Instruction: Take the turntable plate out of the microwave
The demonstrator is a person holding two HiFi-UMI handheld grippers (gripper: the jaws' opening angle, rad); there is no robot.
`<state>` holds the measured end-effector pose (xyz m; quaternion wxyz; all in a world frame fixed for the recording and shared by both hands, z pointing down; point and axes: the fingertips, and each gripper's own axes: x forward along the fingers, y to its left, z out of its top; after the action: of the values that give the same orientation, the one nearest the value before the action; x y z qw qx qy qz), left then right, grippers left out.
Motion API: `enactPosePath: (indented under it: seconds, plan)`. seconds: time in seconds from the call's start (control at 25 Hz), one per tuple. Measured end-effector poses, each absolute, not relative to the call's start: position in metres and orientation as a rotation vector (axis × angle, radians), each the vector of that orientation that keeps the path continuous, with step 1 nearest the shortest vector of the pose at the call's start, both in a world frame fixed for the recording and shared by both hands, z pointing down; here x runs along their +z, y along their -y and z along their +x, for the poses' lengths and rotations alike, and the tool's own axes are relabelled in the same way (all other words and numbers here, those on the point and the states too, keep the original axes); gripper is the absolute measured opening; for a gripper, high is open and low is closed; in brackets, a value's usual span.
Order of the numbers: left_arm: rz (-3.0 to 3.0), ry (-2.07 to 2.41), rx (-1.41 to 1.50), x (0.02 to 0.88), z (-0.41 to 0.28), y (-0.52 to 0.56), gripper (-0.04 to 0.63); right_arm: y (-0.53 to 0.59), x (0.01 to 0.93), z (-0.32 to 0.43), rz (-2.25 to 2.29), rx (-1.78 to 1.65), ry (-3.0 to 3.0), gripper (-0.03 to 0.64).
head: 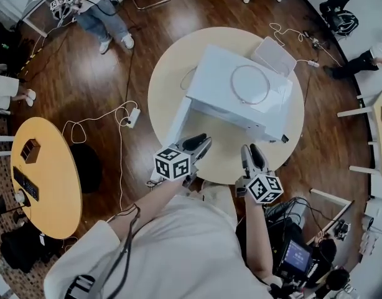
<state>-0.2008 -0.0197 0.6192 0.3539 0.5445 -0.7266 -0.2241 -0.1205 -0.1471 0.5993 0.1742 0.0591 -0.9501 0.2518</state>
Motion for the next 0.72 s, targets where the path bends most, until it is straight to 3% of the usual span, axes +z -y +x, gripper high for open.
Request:
enactPosePath:
  seconds: [0.72]
  plan:
    - [1.319, 1.988, -0.507, 0.624, -0.235, 0.018, 0.103, 0.137, 0.639, -0.159, 0.034, 0.755, 2.614, 0.155]
